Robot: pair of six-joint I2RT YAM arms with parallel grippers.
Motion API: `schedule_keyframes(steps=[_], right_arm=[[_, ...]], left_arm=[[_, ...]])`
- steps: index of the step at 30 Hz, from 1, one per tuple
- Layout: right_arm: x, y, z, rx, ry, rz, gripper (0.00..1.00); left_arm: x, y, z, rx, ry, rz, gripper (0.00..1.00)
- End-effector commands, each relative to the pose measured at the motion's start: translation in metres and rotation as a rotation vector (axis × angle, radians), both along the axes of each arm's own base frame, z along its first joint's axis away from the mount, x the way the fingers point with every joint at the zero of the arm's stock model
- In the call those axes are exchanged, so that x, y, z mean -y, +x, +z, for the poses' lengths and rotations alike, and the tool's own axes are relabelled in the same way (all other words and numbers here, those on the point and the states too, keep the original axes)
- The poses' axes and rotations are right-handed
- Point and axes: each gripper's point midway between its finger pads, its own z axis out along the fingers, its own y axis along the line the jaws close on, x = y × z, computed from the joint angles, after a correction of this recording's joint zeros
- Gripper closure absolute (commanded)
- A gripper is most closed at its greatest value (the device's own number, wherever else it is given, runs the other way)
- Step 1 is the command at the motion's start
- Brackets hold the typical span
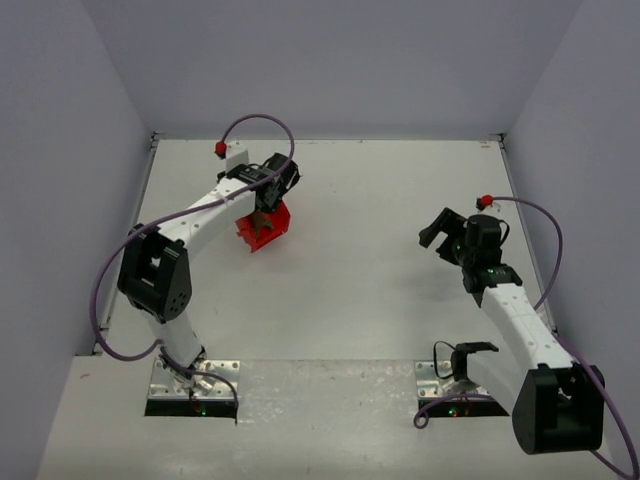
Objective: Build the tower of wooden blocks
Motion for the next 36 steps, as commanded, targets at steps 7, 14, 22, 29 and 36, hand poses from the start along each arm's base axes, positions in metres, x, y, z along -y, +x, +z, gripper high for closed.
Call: schedule_keyframes(steps=[7,14,22,29,36], right_arm=[[0.005,0.0,0.012,0.046,-0.004,-0.031,0.01],[0.007,0.001,0.008,0.034,-0.008,-0.041,0.01],[0.007,0.002,0.004,0.016,-0.013,-0.039,0.01],[0.01,0.002,0.003,0.013,-0.022,-0.051,0.01],[0.011,0.003,0.002,0.007,-0.024,-0.054,0.01]], left_arm=[[0.003,0.023,0.012,-0.014,0.278,0.092,1.0],[0.008,0.038,0.022,-0.092,0.386,0.035,1.0],[0.029,0.066,0.034,-0.222,0.663,-0.057,1.0],[0.062,0.078,0.038,-0.293,0.912,-0.075,1.0],[0.075,0.086,0.038,-0.378,0.963,-0.098,1.0]])
